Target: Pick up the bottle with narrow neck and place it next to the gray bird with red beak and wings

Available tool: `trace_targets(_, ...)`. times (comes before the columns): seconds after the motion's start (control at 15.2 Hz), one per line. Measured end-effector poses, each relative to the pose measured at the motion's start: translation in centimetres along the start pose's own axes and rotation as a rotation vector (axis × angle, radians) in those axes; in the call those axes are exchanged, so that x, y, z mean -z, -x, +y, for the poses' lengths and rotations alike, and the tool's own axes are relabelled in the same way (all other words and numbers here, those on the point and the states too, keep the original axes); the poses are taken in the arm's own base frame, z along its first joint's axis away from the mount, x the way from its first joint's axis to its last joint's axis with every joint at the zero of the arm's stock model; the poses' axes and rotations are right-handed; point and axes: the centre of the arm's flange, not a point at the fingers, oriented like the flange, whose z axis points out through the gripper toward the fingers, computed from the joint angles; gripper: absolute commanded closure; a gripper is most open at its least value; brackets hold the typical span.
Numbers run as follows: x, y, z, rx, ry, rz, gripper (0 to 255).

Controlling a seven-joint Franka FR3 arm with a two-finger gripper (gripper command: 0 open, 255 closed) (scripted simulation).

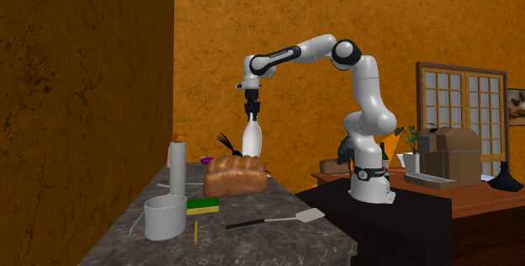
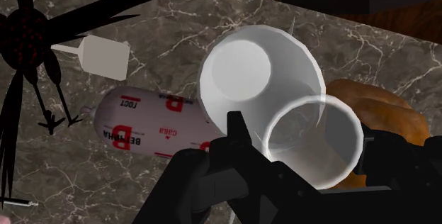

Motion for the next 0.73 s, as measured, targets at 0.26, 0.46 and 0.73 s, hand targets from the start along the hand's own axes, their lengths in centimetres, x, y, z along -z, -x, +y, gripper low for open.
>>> trace_targets(0.26,-2.2,0.0,0.0,0.000,0.000,0.000,255)
trace_targets(0.46,-3.6,0.0,0.0,0.000,0.000,0.000,255)
trace_targets(0.73,-5.9,-0.2,0.0,0.000,0.000,0.000,255)
